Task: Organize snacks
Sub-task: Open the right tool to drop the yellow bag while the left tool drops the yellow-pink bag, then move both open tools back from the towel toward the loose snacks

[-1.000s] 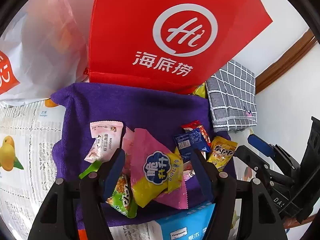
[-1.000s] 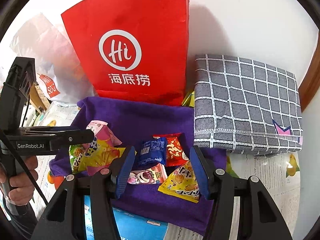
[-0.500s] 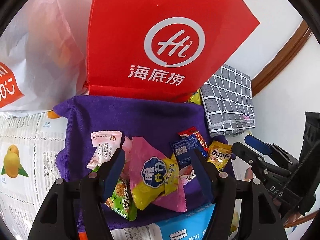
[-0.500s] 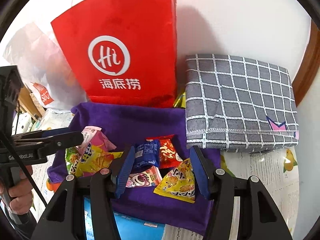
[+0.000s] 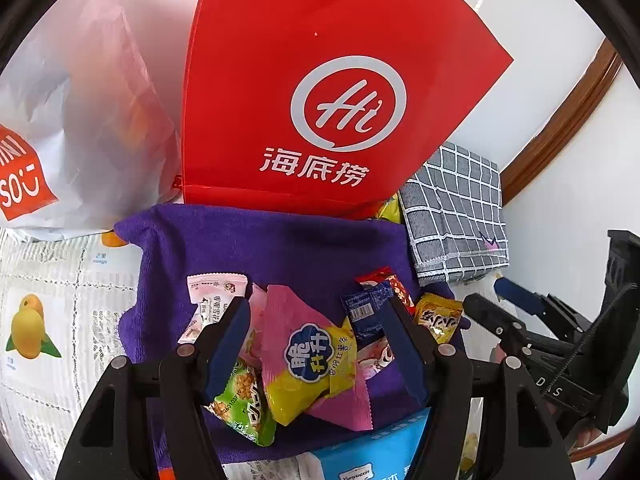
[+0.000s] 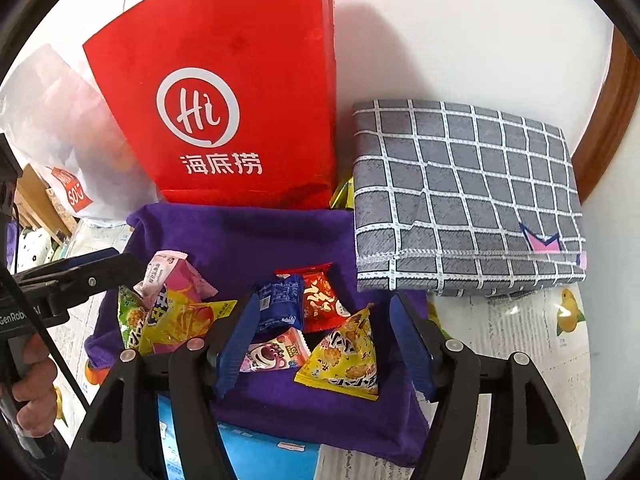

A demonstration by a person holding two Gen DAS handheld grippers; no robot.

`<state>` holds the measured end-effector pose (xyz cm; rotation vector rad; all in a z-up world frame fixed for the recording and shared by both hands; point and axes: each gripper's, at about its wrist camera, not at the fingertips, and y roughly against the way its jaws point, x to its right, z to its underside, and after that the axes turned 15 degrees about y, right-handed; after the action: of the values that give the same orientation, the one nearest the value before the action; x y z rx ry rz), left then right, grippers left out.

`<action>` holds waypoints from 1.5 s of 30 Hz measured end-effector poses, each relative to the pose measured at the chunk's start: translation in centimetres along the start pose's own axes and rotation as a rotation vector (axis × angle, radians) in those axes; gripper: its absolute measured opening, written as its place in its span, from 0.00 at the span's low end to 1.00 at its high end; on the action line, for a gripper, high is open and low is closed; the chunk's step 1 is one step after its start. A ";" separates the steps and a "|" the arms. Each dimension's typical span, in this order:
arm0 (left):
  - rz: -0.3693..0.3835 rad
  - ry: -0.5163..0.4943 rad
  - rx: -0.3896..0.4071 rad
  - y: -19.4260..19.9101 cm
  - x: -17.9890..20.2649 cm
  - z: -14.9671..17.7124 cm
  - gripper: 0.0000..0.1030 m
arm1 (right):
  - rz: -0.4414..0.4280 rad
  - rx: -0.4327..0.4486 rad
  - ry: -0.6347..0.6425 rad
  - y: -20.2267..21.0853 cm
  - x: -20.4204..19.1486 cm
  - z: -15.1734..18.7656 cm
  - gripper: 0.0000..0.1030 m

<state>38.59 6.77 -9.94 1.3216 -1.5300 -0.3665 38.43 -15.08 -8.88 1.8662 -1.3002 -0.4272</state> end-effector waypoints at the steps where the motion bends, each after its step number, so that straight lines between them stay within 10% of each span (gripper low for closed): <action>1: 0.000 -0.003 0.001 0.0 0.1 0.0 0.64 | 0.006 0.020 0.009 0.2 -0.1 0.0 0.65; 26: -0.021 -0.102 0.069 1.7 1.8 0.7 0.64 | 0.019 0.062 0.022 1.0 -0.5 0.0 0.65; 45: 0.056 -0.153 0.103 6.7 3.2 1.5 0.63 | 0.007 0.169 -0.055 9.5 -3.1 2.3 0.59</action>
<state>34.11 5.79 -3.86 1.3519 -1.7304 -0.3647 29.70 -14.66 -3.53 2.0011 -1.4171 -0.3777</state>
